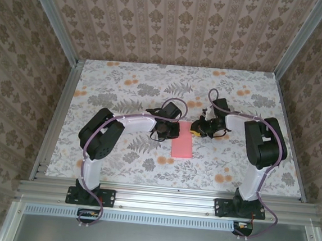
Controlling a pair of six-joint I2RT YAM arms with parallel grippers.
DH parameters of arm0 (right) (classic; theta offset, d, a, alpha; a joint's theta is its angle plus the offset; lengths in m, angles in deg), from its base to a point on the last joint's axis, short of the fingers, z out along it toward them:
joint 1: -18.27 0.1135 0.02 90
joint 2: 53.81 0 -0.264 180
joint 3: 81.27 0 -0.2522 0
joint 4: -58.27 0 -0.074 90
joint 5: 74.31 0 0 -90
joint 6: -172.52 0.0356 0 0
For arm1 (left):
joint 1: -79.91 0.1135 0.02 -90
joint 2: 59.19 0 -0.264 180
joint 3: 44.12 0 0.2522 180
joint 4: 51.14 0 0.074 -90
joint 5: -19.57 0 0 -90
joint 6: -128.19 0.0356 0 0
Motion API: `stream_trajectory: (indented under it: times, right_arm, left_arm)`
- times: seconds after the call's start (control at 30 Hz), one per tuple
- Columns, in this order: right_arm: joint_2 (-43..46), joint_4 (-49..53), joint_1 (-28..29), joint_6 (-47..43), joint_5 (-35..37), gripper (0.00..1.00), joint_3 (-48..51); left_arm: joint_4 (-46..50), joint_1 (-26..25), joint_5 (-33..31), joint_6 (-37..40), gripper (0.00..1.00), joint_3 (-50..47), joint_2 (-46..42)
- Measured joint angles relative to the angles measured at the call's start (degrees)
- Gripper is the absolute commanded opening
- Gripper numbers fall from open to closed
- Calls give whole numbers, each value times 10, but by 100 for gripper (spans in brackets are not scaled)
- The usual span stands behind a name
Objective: Fold a paper plane with a square sheet of paper (pick it up from the middle)
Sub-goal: Fold the square sheet of paper in half at the center of the table.
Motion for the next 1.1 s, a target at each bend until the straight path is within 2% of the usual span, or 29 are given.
stream_trajectory:
  times: [0.3, 0.6, 1.1]
  right_arm:
    - [0, 10, 1, -14, 8, 19, 7]
    - [64, 28, 17, -17, 10, 19, 39]
    - [52, 27, 26, -16, 6, 19, 65]
  left_arm:
    - [0, 0, 0, 0, 0, 0, 0]
    - [0, 0, 0, 2, 0, 0, 0]
    - [0, -2, -2, 4, 0, 0, 0]
